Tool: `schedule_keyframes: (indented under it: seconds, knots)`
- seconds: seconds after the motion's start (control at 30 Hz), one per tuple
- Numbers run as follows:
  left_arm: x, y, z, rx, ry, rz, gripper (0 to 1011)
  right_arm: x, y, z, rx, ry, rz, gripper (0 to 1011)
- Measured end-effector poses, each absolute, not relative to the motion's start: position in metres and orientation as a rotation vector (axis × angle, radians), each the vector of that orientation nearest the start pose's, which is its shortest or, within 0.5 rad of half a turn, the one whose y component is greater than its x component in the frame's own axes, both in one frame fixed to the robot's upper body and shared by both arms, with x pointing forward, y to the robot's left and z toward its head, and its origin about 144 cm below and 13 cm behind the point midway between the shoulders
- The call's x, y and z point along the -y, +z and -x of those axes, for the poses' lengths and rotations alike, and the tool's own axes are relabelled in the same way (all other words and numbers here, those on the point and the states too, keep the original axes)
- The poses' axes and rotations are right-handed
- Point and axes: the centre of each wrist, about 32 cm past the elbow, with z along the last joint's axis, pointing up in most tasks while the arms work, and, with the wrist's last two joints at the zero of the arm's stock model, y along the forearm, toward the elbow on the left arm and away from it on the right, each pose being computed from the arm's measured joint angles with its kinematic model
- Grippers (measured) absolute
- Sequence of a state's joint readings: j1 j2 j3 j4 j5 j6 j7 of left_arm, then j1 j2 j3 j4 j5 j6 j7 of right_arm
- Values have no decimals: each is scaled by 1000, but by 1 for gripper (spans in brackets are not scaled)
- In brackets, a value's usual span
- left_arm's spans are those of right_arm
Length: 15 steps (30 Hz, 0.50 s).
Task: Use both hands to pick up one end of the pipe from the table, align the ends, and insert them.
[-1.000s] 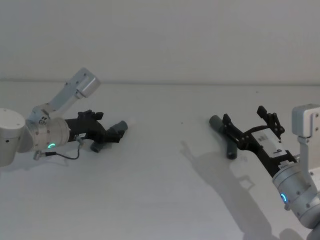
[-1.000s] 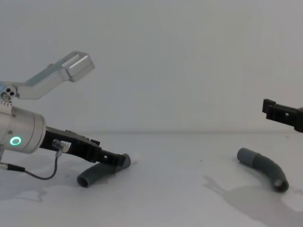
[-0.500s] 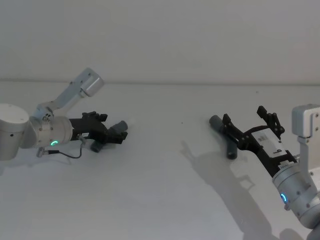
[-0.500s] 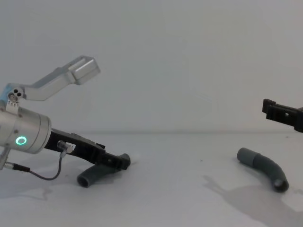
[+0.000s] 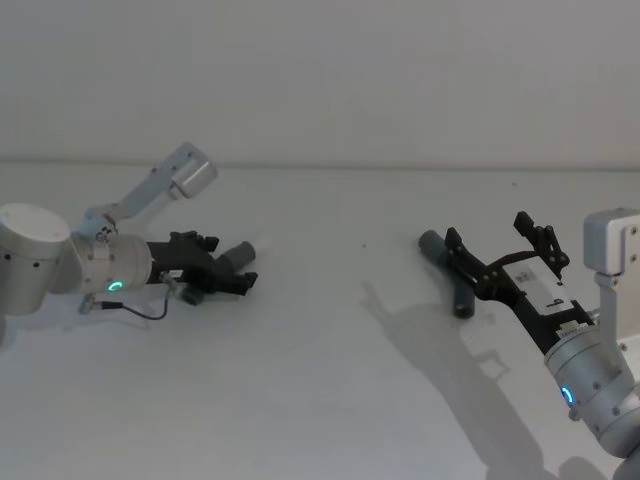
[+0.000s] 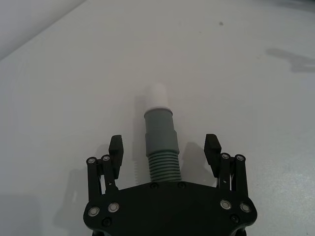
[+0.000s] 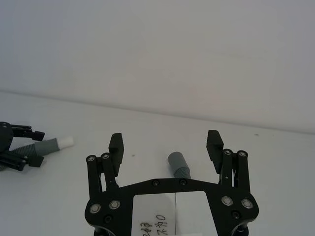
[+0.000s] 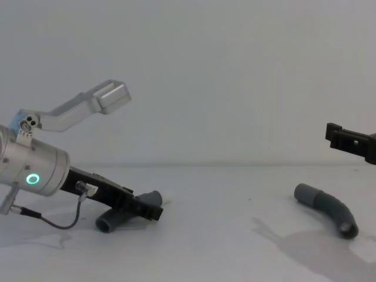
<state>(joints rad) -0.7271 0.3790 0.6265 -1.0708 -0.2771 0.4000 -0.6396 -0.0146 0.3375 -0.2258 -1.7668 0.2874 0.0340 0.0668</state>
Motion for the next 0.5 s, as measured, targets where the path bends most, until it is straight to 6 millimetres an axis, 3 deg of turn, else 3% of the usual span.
schedule_keyframes:
  seconds: [0.3,0.5]
  knots:
    - [-238,1230,-626,-105,679,-563,1001,237,1189,-443,75,-1230,-26,1001]
    - [-236,1229,-627,-100,673,-563,893,237,1189,-443,75,-1229,-26,1001]
